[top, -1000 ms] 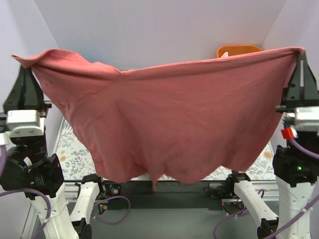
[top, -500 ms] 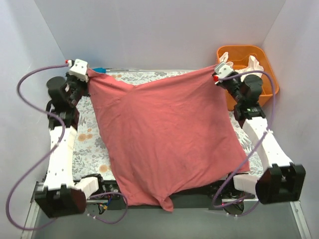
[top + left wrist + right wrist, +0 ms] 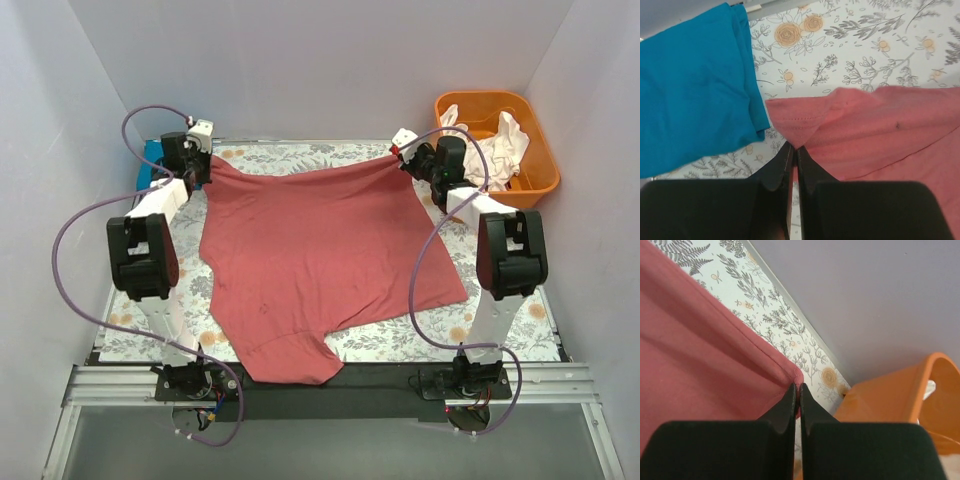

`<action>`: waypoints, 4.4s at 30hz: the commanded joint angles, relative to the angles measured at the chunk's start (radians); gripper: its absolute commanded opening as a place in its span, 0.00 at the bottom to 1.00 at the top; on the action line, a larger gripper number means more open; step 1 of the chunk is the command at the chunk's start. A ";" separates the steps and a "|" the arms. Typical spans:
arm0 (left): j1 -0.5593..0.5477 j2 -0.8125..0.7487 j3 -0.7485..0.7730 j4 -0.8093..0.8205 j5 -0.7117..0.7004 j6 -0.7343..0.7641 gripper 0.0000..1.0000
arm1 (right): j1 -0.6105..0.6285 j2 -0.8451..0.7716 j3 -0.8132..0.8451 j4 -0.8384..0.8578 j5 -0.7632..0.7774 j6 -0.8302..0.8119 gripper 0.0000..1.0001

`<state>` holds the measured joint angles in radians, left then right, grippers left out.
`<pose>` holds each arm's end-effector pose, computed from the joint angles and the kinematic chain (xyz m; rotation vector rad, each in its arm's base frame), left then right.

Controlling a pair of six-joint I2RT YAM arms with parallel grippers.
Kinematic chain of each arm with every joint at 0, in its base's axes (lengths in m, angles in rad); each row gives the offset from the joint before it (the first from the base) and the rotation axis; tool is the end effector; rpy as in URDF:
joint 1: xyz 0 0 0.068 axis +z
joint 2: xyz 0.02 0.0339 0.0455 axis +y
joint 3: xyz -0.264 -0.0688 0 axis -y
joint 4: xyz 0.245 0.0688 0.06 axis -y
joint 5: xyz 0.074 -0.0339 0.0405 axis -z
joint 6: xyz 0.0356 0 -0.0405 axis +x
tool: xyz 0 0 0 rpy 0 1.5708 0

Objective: Fold and stack the t-shirts
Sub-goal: Flatten the tshirt out, then fold the tshirt

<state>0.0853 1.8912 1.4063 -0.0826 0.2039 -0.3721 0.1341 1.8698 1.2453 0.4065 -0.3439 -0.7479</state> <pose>0.4387 0.0303 0.2444 -0.3693 2.1177 -0.3855 0.4311 0.0703 0.2480 -0.9736 1.4876 -0.1355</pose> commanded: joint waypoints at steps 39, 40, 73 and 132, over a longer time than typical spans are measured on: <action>-0.257 -0.690 -0.668 -0.355 0.011 0.096 0.00 | -0.079 -0.032 -0.084 -0.235 -0.204 -0.312 0.01; -0.260 -0.686 -0.676 -0.353 0.011 0.091 0.00 | -0.077 -0.023 -0.081 -0.248 -0.205 -0.323 0.01; 0.136 -0.207 -0.327 -0.606 0.249 -0.057 0.33 | 0.018 -0.170 0.016 -1.074 -0.093 -0.350 0.41; -0.222 -0.147 -0.182 -0.821 0.154 0.006 0.45 | 0.085 0.279 0.490 -1.083 0.263 -0.425 0.54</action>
<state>-0.1307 1.7470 1.2217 -0.9051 0.3763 -0.3637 0.2237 2.1403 1.7390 -0.6971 -0.1246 -1.0832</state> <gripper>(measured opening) 0.489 0.547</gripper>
